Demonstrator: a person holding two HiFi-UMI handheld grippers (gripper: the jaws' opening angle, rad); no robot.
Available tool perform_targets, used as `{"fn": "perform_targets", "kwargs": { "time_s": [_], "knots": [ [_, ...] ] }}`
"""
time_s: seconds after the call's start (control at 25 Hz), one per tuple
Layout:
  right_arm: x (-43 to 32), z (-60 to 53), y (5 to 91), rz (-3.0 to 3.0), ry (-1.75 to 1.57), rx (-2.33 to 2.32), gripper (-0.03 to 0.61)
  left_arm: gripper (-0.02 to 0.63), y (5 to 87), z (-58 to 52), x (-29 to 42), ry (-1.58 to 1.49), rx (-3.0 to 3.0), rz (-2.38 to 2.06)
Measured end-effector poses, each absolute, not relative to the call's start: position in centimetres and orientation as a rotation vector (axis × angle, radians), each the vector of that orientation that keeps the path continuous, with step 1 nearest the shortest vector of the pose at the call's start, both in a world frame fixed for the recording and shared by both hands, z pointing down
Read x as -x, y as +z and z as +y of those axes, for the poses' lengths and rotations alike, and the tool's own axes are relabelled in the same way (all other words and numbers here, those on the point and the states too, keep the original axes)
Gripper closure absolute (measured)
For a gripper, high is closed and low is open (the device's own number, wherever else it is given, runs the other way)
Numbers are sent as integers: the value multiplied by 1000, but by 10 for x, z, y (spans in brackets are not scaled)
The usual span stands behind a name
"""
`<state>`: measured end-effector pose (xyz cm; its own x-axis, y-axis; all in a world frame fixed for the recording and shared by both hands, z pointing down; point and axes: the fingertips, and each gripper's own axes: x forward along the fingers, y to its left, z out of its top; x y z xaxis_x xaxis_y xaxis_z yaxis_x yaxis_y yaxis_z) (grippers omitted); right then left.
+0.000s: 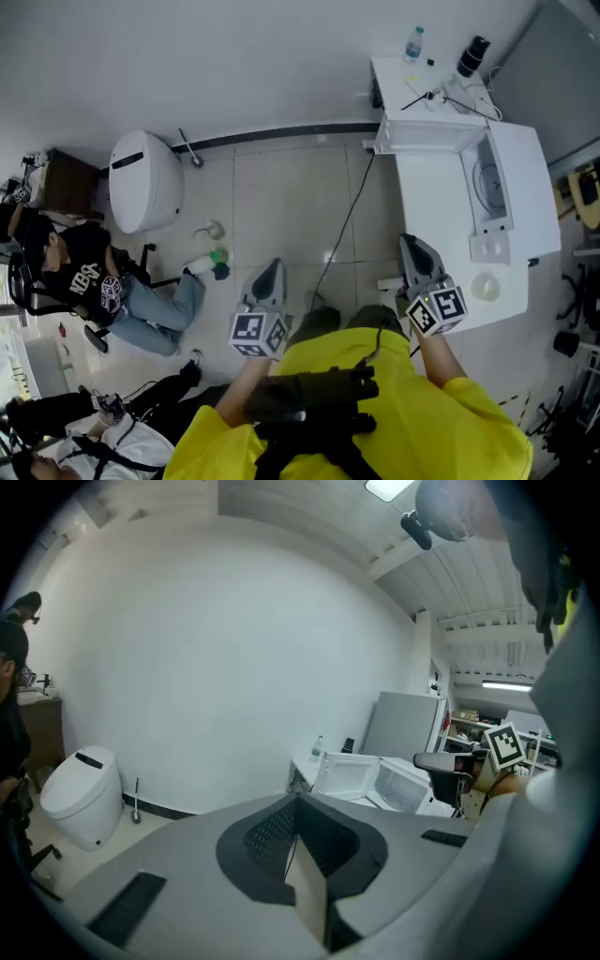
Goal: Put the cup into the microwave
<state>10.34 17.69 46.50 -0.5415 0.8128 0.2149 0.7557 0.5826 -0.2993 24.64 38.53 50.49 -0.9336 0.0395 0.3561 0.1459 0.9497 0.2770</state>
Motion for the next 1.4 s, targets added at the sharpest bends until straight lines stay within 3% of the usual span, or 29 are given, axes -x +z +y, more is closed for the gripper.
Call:
{"fn": "perform_targets", "kwargs": {
  "time_s": [0.28, 0.68, 0.92, 1.16, 1.4],
  "knots": [
    [-54, 204, 472, -2500, 242, 1193, 575, 614, 500, 426, -162, -438, 56, -2772],
    [105, 285, 475, -2515, 325, 1251, 575, 614, 478, 487, 5, -310, 9, -2808],
    [185, 276, 454, -2634, 292, 1144, 575, 614, 469, 478, 113, -307, -182, -2826],
    [203, 180, 454, -2770, 267, 785, 575, 614, 468, 414, 196, -277, -546, -2779],
    [171, 99, 453, -2861, 362, 351, 575, 614, 451, 315, 248, -196, -1002, -2649]
  ]
}}
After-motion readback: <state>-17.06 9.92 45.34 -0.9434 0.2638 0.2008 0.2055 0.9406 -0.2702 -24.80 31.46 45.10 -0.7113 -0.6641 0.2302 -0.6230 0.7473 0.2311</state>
